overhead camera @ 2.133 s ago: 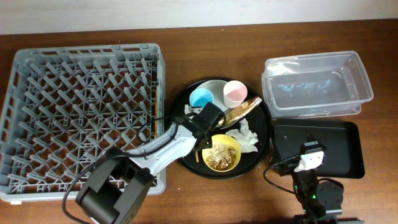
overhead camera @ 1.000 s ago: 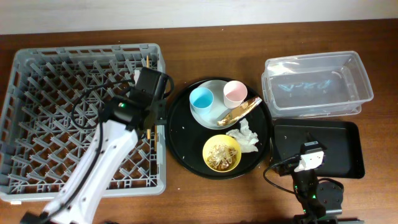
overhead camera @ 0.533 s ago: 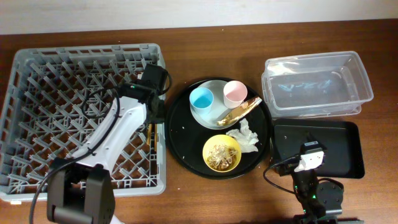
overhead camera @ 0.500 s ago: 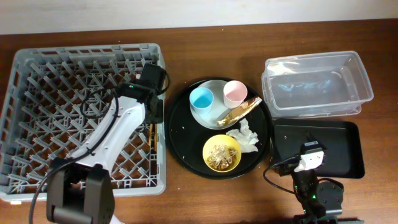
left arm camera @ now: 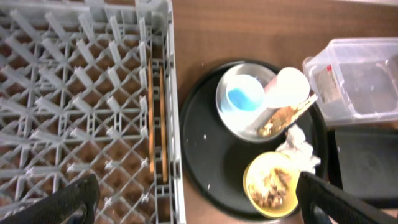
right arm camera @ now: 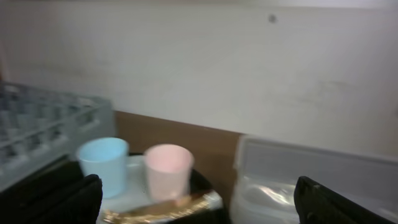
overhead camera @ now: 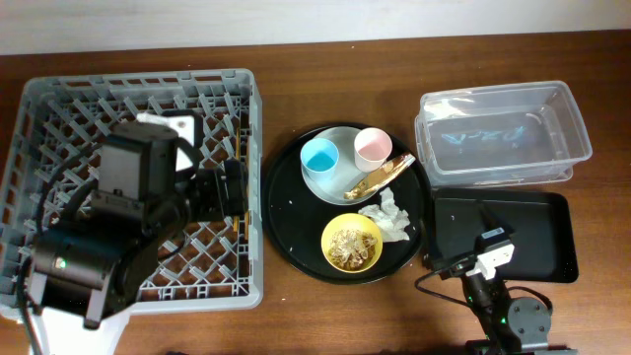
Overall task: Sort waste into correct bins and load items into the dishwasher rack
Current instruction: 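Carry the second chopstick with the left gripper into the rack, then grasp the blue cup with the right gripper and lift it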
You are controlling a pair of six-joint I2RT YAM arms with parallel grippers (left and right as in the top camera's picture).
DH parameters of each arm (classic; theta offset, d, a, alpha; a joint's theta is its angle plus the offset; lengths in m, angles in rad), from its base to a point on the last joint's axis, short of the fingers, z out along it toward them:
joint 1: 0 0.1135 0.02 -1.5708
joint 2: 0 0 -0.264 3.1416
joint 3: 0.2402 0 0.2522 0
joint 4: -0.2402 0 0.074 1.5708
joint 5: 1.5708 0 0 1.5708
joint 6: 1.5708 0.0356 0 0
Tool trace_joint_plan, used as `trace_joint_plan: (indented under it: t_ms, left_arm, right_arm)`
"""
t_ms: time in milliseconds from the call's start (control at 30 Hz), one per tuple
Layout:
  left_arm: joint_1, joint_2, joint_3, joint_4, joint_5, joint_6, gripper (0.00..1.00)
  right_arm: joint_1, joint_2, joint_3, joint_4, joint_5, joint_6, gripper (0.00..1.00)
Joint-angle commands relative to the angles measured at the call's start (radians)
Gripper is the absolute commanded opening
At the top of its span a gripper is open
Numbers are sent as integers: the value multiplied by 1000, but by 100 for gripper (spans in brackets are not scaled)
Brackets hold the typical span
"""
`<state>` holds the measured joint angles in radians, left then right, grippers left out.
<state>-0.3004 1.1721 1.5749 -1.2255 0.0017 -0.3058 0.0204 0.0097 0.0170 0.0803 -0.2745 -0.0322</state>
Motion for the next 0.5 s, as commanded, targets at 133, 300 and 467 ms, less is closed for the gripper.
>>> trace_joint_plan:
  t_ms: [133,300,467]
  left_arm:
    - [2,-9,-2,-71,18,1,99]
    - [2,-9,-2,-71,18,1,99]
    - [2,-9,-2,-71,18,1,99]
  right_arm:
    - [6,145,465,-385,-62,18,99]
    - [6,644,1106,-899,-62,-42,99]
    - [6,1089,1560,-1265,-119,9,99]
